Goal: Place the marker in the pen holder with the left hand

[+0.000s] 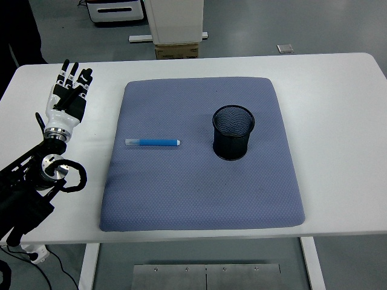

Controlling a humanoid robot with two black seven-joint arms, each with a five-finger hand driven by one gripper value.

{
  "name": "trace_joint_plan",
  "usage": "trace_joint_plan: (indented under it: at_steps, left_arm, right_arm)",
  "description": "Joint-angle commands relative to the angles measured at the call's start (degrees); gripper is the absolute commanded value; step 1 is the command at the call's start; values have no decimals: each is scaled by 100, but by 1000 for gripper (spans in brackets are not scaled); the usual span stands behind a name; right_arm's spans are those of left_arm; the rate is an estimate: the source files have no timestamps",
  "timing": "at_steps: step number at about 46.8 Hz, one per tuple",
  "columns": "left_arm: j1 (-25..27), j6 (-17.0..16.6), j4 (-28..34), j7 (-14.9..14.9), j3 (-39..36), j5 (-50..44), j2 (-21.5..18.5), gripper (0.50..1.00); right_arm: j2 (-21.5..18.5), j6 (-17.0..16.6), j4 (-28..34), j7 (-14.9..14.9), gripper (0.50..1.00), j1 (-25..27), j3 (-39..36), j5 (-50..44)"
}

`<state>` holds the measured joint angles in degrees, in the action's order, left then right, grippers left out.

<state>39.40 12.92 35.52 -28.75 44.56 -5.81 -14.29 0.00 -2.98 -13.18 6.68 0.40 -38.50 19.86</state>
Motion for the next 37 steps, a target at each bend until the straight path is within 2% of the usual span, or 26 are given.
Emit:
trace_joint_plan:
  at_steps: [1,8,14,21,37]
  left_arm:
    - [58,0,8,10,0,1,-21,1000]
    - [182,-17,8,10,0,10,-38,1000]
    - [287,-8,8,19,-96,10,-293,1000]
    - [313,-8,25,19,-360,10,-320,1000]
    - [436,36,500,19,-483,1,-548,1000]
  right_arm:
    - [0,0,0,0,1000,4,0,0]
    - [0,0,0,0,1000,4,0,0]
    - [0,0,0,0,1000,4,0,0]
    - [0,0,0,0,1000,4,0,0]
    - [0,0,0,0,1000,4,0,0]
